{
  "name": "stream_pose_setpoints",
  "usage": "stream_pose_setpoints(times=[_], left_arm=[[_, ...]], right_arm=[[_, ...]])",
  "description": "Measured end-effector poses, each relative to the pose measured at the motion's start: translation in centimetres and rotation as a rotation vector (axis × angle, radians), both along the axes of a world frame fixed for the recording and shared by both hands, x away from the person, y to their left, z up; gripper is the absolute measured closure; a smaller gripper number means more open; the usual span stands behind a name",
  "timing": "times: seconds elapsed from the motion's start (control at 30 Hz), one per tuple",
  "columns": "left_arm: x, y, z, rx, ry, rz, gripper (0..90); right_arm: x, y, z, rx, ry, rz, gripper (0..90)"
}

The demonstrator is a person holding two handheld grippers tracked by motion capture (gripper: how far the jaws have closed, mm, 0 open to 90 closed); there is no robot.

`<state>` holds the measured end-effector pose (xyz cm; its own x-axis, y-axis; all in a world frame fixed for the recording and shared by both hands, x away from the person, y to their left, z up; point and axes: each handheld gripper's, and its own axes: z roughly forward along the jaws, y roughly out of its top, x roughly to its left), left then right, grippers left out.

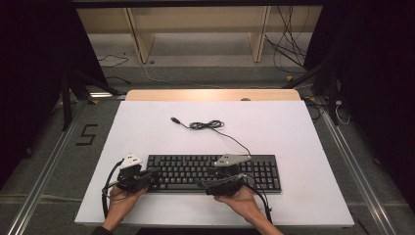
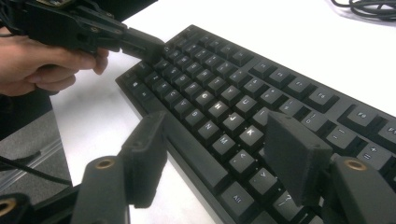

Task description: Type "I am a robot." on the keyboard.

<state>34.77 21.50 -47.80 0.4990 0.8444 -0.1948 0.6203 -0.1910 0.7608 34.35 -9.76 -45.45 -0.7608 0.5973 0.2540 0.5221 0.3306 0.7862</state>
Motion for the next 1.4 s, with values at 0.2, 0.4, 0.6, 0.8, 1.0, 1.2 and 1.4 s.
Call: stream_pose_setpoints(times=[0.2,0.4,0.6,0.8,1.0,1.2,1.4], left_arm=[[0.3,0.0,-0.1,0.005,0.007,0.002,89.0],[0.5,-0.3,-0.2,0.013,0.011,-0.008,89.0],[0.6,-0.4,-0.4,0.018,0.022,-0.005,89.0],[0.7,-0.6,-0.6,0.036,0.03,-0.01,89.1],[0.6,-0.7,-0.5,0.045,0.03,-0.008,89.1],[0.4,-0.5,0.0,0.023,0.008,0.004,87.4],[0.1,-0.1,0.5,-0.004,-0.008,0.011,85.8]], right_arm=[[-0.2,-0.3,0.1,0.004,-0.003,-0.005,38.1],[-0.3,-0.6,0.1,0.007,-0.007,-0.01,37.6],[-0.4,-0.7,0.1,0.007,-0.009,-0.008,37.5],[-0.5,-0.6,0.2,0.006,-0.009,-0.008,37.6],[-0.5,-0.6,0.2,0.004,-0.012,-0.003,37.6],[-0.5,-0.6,0.3,0.009,-0.012,-0.009,37.4],[-0.5,-0.6,0.3,0.01,-0.014,-0.009,36.9]])
